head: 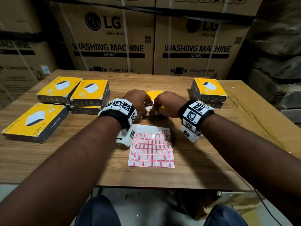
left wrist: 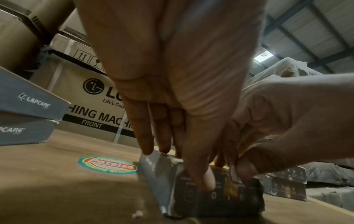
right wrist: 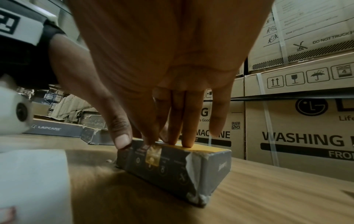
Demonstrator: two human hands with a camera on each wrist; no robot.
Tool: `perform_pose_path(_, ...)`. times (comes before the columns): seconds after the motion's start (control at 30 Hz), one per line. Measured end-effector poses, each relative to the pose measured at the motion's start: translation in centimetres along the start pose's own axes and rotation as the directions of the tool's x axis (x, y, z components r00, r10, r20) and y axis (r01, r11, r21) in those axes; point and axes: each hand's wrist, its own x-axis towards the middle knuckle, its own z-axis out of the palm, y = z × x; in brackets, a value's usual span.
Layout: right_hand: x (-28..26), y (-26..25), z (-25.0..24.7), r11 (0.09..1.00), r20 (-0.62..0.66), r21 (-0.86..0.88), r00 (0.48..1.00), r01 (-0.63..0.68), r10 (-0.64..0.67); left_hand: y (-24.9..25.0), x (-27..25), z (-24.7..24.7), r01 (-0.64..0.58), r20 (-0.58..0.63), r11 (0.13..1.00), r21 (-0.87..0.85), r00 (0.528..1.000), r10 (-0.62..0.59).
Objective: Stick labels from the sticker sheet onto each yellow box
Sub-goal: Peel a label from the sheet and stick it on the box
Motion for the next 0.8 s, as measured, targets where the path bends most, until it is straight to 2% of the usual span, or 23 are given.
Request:
perform_pose_path(0.27,0.4,0.1,0.7,0.993,-0.083,-0.119,0.997,0.0,-0.01,-0.5,0.5,0.5,0.027,0.037,0.997,-0.073,0.999,-0.024)
perform_pose_path(0.53,1.0,0.3,0.8,0.984,-0.09,-0.18,0.995,0.013,-0.03,-0.7,0.9,0.6,0.01,0.061,0.997,-0.081,0.998,-0.005)
perform_pose_path(0.7,0.9,0.2,0.6,0.982,-0.101,-0.185,0.994,0.026,-0.045,-0.6,1.2,0.6,0.012,0.067,0.997,-0.078,0.998,-0.007)
perform_pose_path(0.8,0.7,0.4,0.4,0.996,-0.096,-0.092,0.995,0.015,-0.024,-0.5,1.3,0.5,0.028,0.076,0.996,-0.084,0.997,-0.022)
